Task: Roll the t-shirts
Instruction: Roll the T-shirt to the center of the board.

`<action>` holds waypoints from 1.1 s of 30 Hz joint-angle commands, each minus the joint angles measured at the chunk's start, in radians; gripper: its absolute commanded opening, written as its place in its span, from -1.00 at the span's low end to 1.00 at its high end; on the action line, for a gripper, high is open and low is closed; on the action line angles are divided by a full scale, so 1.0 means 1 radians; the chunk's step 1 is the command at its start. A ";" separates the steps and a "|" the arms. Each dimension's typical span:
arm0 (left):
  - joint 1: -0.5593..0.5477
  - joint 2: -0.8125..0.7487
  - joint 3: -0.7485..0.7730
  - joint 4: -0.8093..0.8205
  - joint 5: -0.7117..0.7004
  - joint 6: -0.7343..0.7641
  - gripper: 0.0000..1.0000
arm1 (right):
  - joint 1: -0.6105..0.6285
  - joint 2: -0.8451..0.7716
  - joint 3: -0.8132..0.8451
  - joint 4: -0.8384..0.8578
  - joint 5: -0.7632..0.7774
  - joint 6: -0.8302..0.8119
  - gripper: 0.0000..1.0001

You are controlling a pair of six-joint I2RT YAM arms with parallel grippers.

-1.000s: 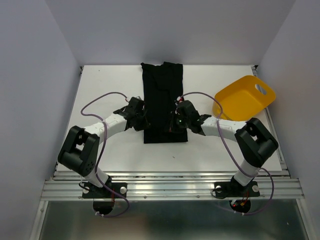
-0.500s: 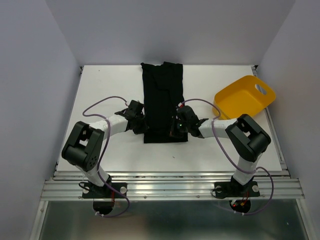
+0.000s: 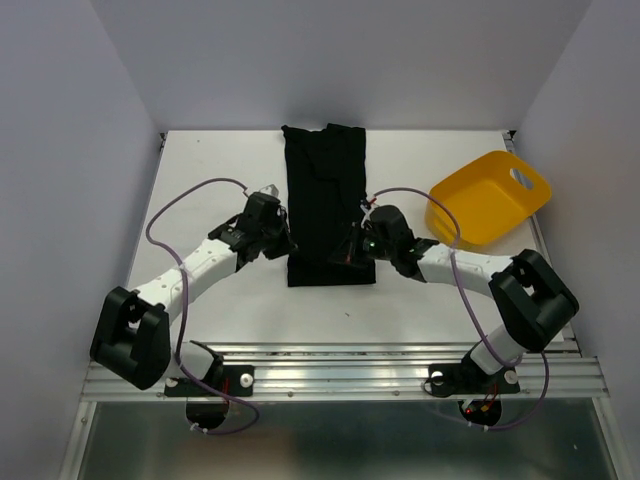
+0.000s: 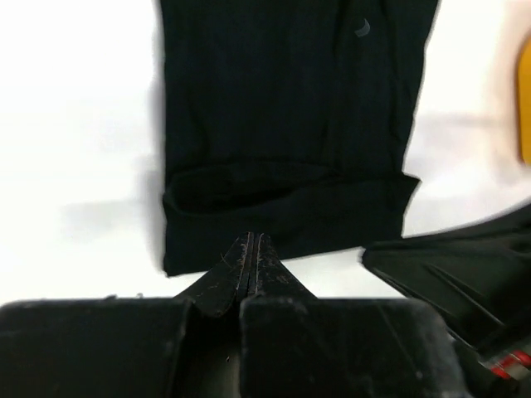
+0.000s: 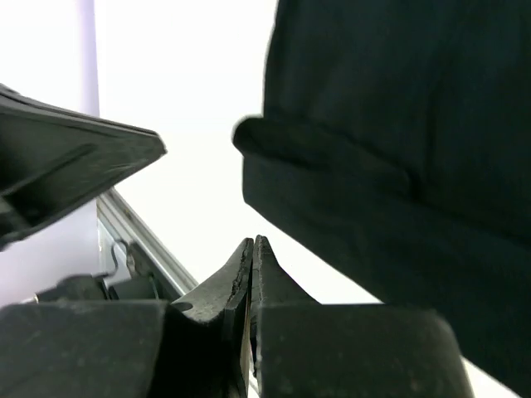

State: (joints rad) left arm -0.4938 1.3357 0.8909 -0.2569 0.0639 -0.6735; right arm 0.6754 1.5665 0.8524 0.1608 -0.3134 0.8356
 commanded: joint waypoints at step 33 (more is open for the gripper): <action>-0.040 0.066 -0.086 0.120 0.116 -0.034 -1.00 | -0.157 -0.011 -0.210 0.120 -0.102 -0.007 -0.99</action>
State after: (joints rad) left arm -0.5415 1.4239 0.7483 -0.1146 0.2153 -0.7361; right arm 0.5415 1.5833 0.6376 0.3016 -0.4011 0.8734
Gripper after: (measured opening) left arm 0.025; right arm 0.017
